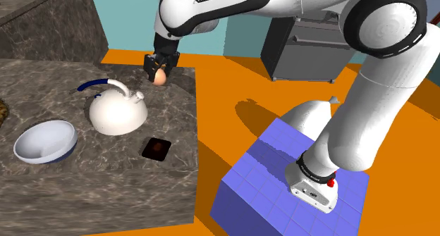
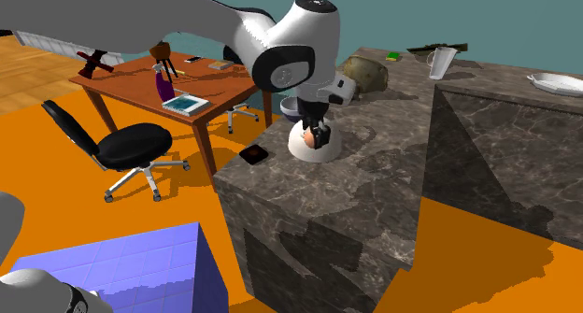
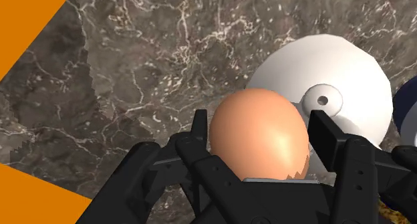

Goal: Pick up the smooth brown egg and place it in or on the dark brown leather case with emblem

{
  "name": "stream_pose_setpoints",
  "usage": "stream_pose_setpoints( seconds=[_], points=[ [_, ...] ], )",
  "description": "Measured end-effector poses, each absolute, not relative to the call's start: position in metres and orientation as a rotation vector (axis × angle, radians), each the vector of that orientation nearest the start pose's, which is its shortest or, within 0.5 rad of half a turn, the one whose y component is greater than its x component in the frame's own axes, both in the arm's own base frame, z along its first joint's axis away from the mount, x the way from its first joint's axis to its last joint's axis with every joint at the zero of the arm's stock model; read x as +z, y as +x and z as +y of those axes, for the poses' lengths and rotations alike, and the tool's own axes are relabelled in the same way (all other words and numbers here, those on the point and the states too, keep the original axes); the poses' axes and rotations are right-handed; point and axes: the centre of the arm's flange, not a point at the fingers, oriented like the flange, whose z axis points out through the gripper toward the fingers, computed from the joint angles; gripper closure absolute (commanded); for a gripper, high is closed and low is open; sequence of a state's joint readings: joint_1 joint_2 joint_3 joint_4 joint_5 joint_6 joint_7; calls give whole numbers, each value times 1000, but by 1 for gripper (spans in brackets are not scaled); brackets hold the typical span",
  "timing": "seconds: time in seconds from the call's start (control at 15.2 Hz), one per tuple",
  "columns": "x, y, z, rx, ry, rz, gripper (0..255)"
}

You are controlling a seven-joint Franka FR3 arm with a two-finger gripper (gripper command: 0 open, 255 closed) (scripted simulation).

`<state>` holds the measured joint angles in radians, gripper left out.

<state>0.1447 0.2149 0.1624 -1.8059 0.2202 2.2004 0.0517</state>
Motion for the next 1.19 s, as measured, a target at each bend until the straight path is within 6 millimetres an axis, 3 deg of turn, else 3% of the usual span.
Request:
stream_pose_setpoints(
  seconds=[1.19],
  points=[
    [445,433,344,-199,-2876,-196,255]
  ],
)
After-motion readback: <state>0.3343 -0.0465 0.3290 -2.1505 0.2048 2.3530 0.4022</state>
